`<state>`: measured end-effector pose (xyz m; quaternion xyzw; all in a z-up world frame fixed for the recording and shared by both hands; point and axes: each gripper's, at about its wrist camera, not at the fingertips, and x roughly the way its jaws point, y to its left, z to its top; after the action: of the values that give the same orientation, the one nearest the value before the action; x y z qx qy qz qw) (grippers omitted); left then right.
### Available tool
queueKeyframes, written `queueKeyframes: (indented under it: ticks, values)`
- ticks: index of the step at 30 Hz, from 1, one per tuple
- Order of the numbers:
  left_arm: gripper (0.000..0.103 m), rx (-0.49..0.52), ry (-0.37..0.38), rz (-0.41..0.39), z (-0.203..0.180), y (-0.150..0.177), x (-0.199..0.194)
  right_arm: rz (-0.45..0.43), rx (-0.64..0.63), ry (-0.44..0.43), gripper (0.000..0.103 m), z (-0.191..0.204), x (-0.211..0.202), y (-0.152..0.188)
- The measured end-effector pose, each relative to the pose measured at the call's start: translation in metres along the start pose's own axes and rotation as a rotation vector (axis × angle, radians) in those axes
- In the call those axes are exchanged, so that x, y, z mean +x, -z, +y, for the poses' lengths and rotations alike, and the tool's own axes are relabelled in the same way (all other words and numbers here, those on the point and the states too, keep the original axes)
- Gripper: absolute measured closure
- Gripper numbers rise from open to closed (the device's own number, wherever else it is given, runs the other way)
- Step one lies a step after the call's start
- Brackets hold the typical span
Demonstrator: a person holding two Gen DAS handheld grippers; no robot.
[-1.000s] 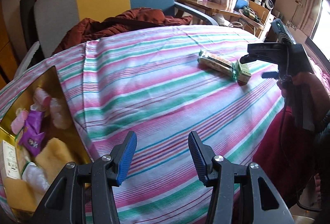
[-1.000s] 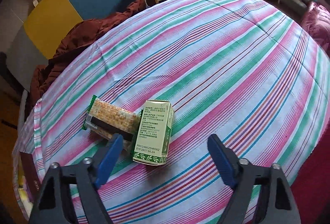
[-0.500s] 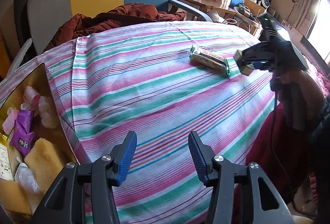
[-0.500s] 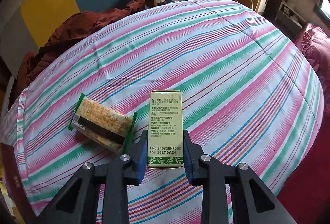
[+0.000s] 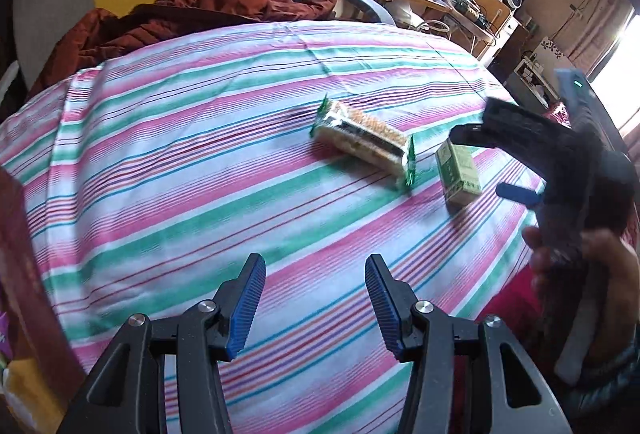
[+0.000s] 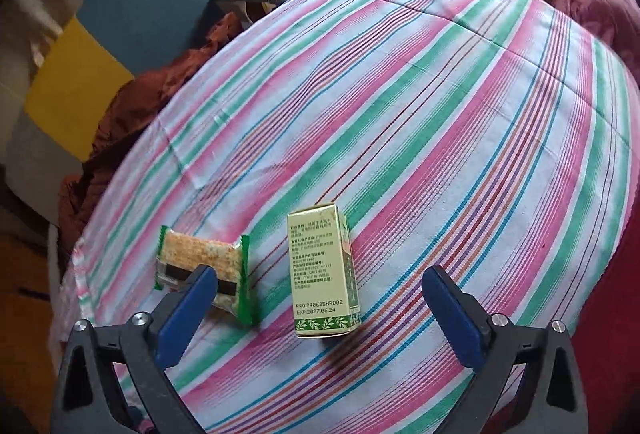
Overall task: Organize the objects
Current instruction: 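Grasp the green-wrapped cracker bar with the left tool while the right tool holds the box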
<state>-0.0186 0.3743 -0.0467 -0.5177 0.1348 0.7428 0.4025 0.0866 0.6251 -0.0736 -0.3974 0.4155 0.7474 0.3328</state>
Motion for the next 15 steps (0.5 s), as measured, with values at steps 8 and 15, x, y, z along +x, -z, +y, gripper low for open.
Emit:
queueKeyframes:
  ticks: [8, 15]
  values:
    - [0.049, -0.162, 0.086, 0.089, -0.014, -0.048, 0.049, -0.034, 0.207, -0.166, 0.000, -0.036, -0.013, -0.003]
    - [0.032, -0.313, 0.086, 0.098, -0.021, -0.083, 0.081, -0.058, 0.175, -0.219, 0.000, -0.023, -0.021, -0.001]
